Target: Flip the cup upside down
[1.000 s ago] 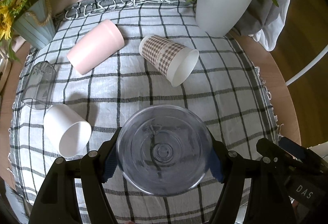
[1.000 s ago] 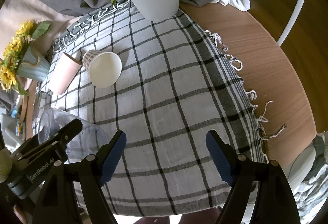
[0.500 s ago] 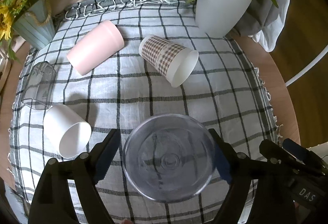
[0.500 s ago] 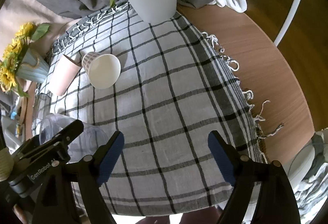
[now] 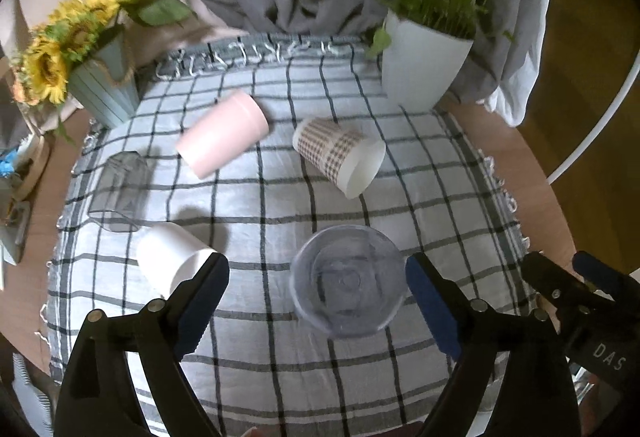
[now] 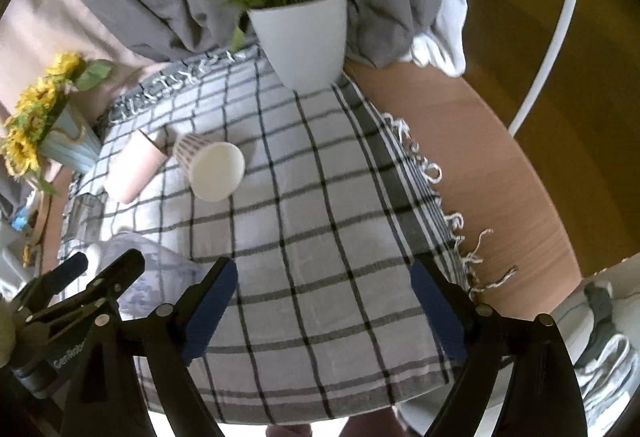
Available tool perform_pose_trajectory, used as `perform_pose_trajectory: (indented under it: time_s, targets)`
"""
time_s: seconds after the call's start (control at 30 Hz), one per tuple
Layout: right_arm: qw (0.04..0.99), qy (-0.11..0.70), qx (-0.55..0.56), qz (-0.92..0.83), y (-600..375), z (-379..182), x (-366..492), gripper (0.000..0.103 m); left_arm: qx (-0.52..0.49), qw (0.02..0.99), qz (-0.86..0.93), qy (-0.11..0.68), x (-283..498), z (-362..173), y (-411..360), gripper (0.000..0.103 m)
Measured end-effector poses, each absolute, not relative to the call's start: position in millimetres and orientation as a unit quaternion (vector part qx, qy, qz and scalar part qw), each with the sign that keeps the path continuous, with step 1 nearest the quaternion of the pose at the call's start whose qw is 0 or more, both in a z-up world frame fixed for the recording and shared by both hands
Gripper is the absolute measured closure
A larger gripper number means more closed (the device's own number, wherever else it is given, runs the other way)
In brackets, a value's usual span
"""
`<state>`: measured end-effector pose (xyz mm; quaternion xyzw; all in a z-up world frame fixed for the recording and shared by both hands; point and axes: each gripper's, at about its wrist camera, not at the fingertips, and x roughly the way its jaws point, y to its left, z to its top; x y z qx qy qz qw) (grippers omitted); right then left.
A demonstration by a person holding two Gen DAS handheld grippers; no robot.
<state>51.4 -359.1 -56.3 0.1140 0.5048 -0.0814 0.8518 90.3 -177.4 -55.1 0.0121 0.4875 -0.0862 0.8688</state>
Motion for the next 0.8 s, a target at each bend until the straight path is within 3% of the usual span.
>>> perform_pose_trajectory:
  time_s: [0.2, 0.8]
  targets:
    - [0.866, 0.483, 0.108, -0.069, -347, -33, 35, 0.013, 0.002, 0.886, -0.082, 0.456, 65, -31, -162, 0.002]
    - [0.885, 0.456, 0.091, -0.021, -280, -11, -8, 0.009, 0.002, 0.902, -0.022, 0.432, 2, -5, -90, 0.000]
